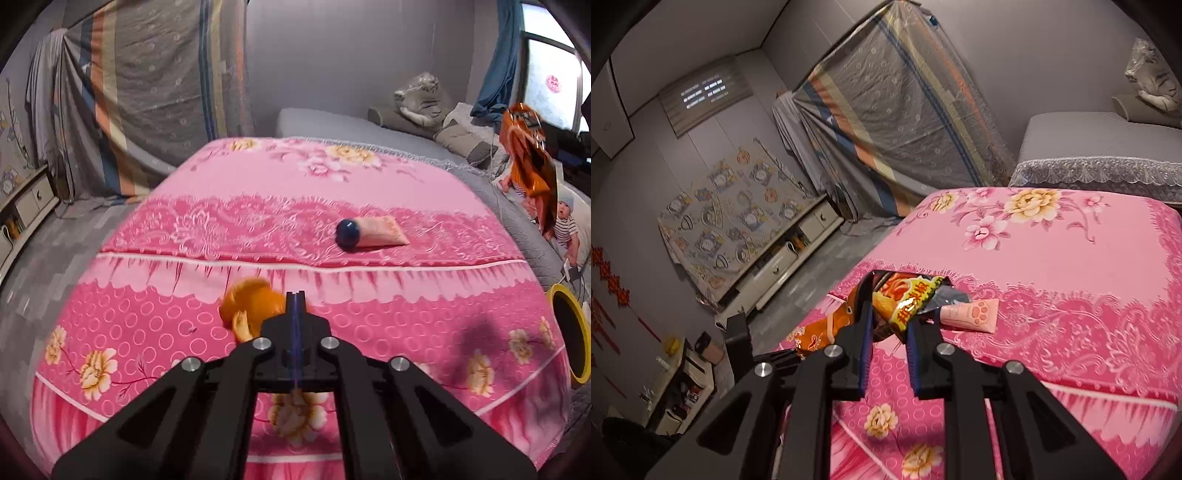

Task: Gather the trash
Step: 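Lift the orange peel with the left tool while the right tool carries the wrapper toward the bin, then carry the orange peel and snack wrapper over the yellow bin and release both, then return the left tool to the bed and grasp the pink hand-cream tube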

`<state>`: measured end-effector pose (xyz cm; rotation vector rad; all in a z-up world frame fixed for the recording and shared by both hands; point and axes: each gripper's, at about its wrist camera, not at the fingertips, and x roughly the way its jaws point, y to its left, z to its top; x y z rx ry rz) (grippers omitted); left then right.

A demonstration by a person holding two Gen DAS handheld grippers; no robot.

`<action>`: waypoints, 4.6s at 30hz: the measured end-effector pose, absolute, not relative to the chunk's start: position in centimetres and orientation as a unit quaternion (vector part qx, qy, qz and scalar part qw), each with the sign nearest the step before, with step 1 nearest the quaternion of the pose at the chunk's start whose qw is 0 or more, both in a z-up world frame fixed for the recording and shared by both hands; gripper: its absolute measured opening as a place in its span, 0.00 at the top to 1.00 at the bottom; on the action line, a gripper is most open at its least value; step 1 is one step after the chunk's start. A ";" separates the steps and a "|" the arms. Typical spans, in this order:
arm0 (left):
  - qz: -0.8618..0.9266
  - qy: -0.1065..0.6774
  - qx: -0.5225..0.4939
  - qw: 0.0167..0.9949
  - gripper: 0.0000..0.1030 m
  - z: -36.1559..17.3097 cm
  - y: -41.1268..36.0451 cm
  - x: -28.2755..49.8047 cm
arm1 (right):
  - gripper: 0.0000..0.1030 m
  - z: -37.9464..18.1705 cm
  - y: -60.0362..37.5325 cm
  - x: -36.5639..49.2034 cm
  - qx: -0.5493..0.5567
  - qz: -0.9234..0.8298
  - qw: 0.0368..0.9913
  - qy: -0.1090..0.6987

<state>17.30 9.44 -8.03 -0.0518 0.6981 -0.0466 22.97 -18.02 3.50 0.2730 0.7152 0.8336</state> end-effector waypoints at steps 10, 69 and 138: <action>-0.094 0.272 0.015 0.958 1.00 -1.7 0.9 15.0 | 0.85 4.1 -29.5 16.1 0.177 0.331 0.883 0.283; -0.372 0.217 0.120 0.894 0.78 1.6 -27.1 12.2 | 0.85 2.6 -49.9 -2.5 0.185 -0.045 0.971 0.144; -0.289 0.317 0.076 0.900 0.08 -12.0 1.1 32.3 | 0.30 -5.7 -33.7 17.3 0.097 0.025 0.945 0.310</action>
